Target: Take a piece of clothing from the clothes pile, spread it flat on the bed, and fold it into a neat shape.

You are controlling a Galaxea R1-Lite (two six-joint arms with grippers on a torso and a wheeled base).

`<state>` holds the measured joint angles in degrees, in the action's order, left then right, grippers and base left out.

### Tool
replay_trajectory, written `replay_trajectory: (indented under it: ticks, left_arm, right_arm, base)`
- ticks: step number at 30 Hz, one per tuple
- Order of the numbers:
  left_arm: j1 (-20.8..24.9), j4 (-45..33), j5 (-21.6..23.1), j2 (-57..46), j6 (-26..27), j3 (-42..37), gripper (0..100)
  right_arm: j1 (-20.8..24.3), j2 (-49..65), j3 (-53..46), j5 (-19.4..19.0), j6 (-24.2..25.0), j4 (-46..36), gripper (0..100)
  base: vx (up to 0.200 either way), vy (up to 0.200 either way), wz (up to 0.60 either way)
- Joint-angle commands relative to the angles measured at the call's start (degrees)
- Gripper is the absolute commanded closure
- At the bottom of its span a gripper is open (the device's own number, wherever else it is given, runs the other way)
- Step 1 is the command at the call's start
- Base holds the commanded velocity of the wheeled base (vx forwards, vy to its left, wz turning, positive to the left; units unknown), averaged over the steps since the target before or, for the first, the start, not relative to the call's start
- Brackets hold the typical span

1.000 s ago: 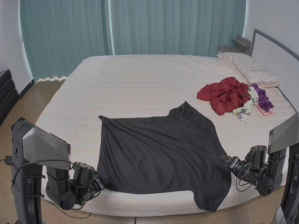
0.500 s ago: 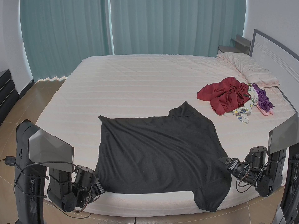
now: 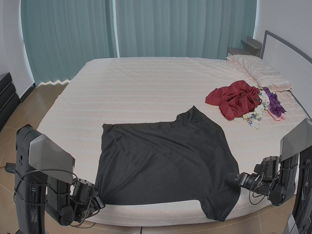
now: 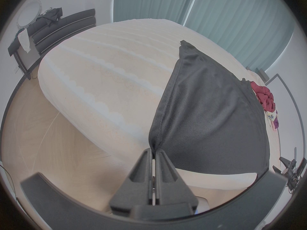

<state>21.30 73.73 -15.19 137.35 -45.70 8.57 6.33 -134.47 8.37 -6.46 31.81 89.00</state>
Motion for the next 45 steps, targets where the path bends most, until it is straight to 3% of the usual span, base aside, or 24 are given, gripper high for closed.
replay_trajectory:
  ticks: [1, 6, 14, 15, 22, 32, 41, 42, 45]
  left_arm:
    - [-0.4, 0.3, 0.2, 0.2, -0.1, -1.1, 100]
    - [-0.5, 0.4, 0.2, 0.6, -0.4, -0.7, 100]
    - [-0.5, 1.1, 0.2, 0.7, -0.4, -0.6, 100]
    - [-0.5, 1.5, 0.2, 0.7, -0.4, -0.7, 100]
    - [-0.5, 6.1, 0.1, 3.4, 0.0, -1.3, 100]
    - [-1.0, 6.5, 0.1, 3.4, -0.4, -1.2, 100]
    - [-1.6, 6.5, 0.2, 3.4, -0.4, -0.8, 100]
    - [-1.7, 6.5, 0.2, 3.4, -0.4, -0.7, 100]
    - [-1.8, 6.5, 0.2, 3.4, -0.4, -0.7, 100]
  right_arm:
    - [-3.4, -3.9, 0.4, -2.4, -3.4, 0.6, 0]
    - [-4.2, -6.1, 1.6, -4.3, -5.7, 0.6, 0]
    - [-3.5, -9.6, 6.7, -4.3, -6.1, 0.0, 0]
    - [-3.5, -9.9, 7.4, -4.3, -6.1, -0.1, 100]
    - [-4.9, -10.1, 15.1, -4.2, -5.8, -1.6, 100]
    - [-5.3, -9.5, 25.7, -4.3, -6.1, -2.8, 100]
    - [-3.9, -9.8, 35.2, -4.3, -8.0, -14.6, 100]
    - [-3.9, -9.8, 35.1, -4.3, -8.3, -14.7, 0]
    - [-4.1, -9.5, 34.4, -4.3, -8.3, -14.9, 0]
  base:
    - [0.000, 0.000, 0.00]
    - [0.000, 0.000, 0.00]
    - [0.000, 0.000, 0.00]
    - [0.000, 0.000, 0.00]
    - [0.000, 0.000, 0.00]
    - [0.000, 0.000, 0.00]
    - [0.000, 0.000, 0.00]
    - [0.000, 0.000, 0.00]
    - [0.000, 0.000, 0.00]
